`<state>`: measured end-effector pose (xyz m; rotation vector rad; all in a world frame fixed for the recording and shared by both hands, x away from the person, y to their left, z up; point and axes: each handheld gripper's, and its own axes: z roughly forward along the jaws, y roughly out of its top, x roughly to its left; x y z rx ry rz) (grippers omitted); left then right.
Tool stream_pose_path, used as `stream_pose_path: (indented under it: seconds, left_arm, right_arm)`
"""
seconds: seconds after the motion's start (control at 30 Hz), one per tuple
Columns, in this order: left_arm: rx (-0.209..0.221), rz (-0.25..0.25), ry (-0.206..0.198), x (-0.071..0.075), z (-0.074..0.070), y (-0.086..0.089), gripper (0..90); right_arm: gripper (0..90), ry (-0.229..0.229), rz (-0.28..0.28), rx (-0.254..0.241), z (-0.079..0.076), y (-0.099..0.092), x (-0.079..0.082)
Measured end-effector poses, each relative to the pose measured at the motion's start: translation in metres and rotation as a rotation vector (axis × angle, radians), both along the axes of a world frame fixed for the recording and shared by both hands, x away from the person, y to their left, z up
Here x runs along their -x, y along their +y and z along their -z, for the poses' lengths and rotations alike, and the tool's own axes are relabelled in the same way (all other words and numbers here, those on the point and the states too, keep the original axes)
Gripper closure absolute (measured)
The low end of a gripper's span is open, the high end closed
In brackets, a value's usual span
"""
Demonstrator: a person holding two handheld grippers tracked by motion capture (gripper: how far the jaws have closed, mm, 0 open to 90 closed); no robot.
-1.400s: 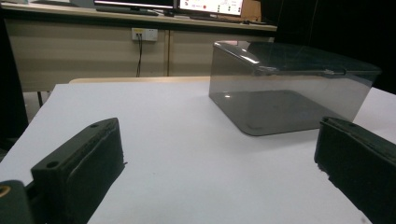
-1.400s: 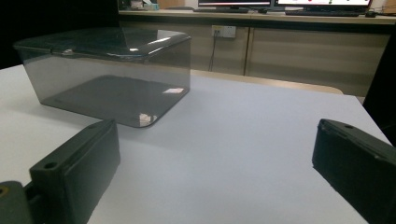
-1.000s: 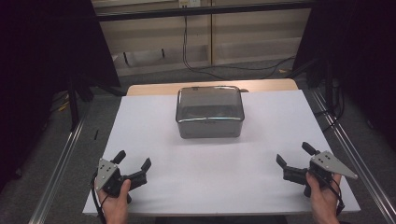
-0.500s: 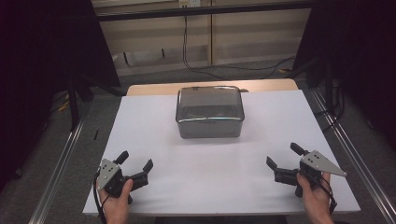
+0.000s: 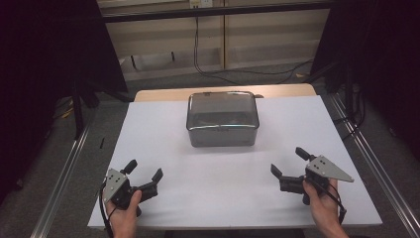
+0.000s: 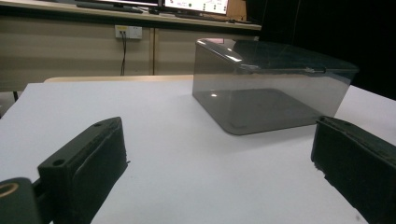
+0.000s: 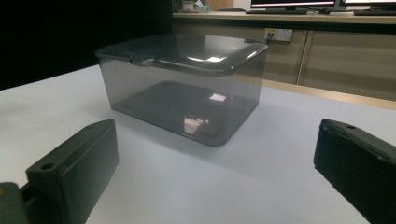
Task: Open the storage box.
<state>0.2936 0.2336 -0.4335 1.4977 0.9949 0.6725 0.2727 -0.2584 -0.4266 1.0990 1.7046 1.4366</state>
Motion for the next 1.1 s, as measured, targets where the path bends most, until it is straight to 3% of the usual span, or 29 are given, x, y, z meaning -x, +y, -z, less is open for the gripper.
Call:
stream_pose_path:
  seconds: [0.17, 0.23, 0.3, 0.5, 0.7, 0.9, 1.0, 1.1]
  left_arm:
    - [0.008, 0.001, 0.015, 0.000, 0.001, 0.000, 3.2]
    - [0.028, 0.002, 0.018, 0.001, 0.001, 0.000, 3.6]
    - [0.004, 0.000, 0.018, 0.001, 0.002, -0.001, 3.6]
    - [0.000, 0.002, 0.017, 0.000, 0.001, 0.000, 3.6]
    - [-0.006, -0.004, 0.000, 0.002, -0.001, 0.002, 3.6]
    - [-0.010, 0.006, 0.004, 0.002, -0.001, 0.000, 3.6]
    - [-0.005, 0.006, 0.011, 0.002, 0.000, 0.000, 3.6]
    - [-0.015, 0.010, 0.010, 0.001, 0.000, -0.001, 3.6]
  right_arm:
    - [0.3, 0.007, -0.023, -0.005, -0.001, 0.011, -0.009]
    - [0.4, -0.003, -0.035, 0.026, -0.002, 0.019, -0.012]
    - [0.3, -0.005, -0.054, 0.032, -0.005, 0.025, -0.015]
    - [0.0, -0.017, -0.084, 0.046, -0.007, 0.040, -0.025]
    - [0.0, -0.013, -0.106, 0.024, -0.006, 0.047, -0.034]
    - [0.0, -0.015, -0.117, 0.038, -0.008, 0.057, -0.042]
    - [0.0, -0.029, -0.137, 0.072, -0.010, 0.063, -0.047]
    - [0.1, -0.028, -0.150, 0.068, -0.012, 0.068, -0.052]
